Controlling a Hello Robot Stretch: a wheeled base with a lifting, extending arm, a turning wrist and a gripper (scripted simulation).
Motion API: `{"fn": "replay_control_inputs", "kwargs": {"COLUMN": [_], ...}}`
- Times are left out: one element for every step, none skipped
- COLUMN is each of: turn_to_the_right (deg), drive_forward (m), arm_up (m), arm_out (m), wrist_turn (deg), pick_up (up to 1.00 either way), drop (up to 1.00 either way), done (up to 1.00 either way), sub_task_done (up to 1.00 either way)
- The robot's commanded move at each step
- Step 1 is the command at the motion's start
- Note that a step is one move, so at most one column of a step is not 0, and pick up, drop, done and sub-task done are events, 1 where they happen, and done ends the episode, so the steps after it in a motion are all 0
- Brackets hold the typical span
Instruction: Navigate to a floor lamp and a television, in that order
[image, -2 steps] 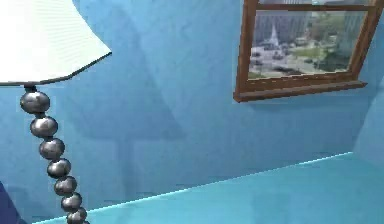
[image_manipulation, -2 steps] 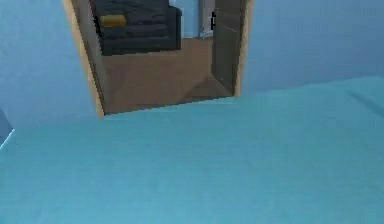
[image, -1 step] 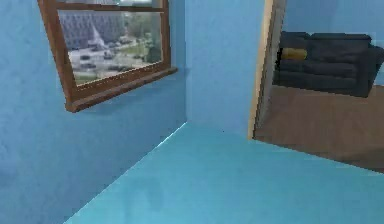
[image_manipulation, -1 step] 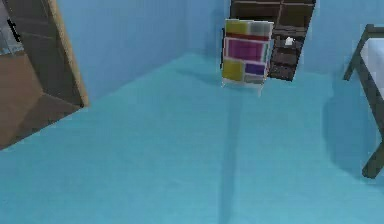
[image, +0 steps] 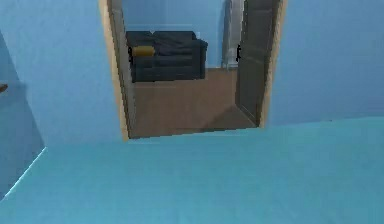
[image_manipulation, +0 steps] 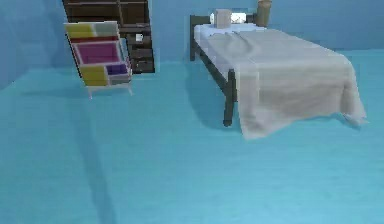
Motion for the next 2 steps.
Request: {"fn": "replay_control_inputs", "kwargs": {"turn_to_the_right": [0.0,0.0], "drive_forward": [1.00,1.00], "arm_up": [0.00,0.00], "arm_out": [0.00,0.00], "wrist_turn": [0.0,0.0], "pick_up": [0.00,0.00], "drop": [0.00,0.00], "done": [0.00,0.00], "sub_task_done": [0.00,0.00]}}
